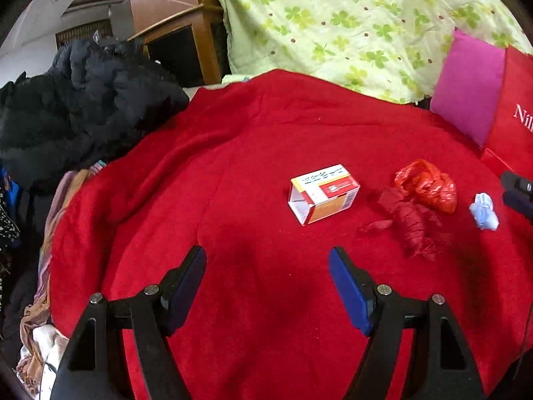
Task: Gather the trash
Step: 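Grasp the white-and-red medicine box with the left tool while the right tool grasps the red ribbon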
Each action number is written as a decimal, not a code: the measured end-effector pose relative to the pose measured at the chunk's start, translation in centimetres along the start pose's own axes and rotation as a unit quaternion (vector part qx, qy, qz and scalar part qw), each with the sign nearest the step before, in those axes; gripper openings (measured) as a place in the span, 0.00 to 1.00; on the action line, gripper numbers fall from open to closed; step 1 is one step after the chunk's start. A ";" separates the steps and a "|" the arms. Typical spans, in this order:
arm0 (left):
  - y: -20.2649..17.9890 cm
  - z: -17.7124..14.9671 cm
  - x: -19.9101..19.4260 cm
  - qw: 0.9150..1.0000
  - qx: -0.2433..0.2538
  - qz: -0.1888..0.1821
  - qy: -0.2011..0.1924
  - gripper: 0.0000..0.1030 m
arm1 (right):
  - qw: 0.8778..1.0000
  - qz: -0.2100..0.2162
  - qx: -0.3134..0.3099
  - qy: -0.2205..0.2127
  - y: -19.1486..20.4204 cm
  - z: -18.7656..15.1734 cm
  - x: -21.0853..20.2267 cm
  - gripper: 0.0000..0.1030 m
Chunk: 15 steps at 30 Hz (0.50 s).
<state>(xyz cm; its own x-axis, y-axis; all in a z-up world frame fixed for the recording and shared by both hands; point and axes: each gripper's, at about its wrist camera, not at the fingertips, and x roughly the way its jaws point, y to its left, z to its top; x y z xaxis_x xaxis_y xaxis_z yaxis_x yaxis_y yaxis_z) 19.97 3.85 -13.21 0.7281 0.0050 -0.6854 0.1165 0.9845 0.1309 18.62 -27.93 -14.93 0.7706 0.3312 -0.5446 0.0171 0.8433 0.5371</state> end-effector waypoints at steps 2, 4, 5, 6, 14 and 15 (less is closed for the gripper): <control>0.0 0.1 0.9 1.000 -0.001 -0.009 0.008 0.74 | 1.000 -0.002 -0.012 0.021 0.5 -0.5 1.4 0.64; 0.0 0.1 1.8 1.000 -0.003 -0.016 0.014 0.74 | 0.999 -0.002 -0.022 0.044 1.0 -1.0 3.1 0.64; 0.0 0.3 2.2 1.000 -0.003 -0.018 0.017 0.74 | 0.998 0.001 -0.025 0.057 1.2 -1.2 4.1 0.64; 0.0 0.4 2.7 1.000 -0.004 -0.021 0.019 0.74 | 0.998 0.002 -0.027 0.065 1.5 -1.4 4.9 0.64; -0.8 3.1 6.2 0.999 -0.006 -0.040 0.021 0.74 | 0.992 -0.007 -0.051 0.113 2.8 -2.8 11.1 0.64; -1.1 3.4 6.7 0.999 -0.004 -0.042 0.020 0.74 | 0.991 -0.007 -0.055 0.120 3.0 -3.1 11.9 0.62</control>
<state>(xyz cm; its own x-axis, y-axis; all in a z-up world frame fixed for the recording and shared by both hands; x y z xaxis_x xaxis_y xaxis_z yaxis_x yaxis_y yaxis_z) 26.97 2.26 -15.51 0.6882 -0.0698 -0.7221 0.1697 0.9832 0.0666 25.85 -20.17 -21.78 0.5974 0.3985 -0.6959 -0.0522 0.8853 0.4621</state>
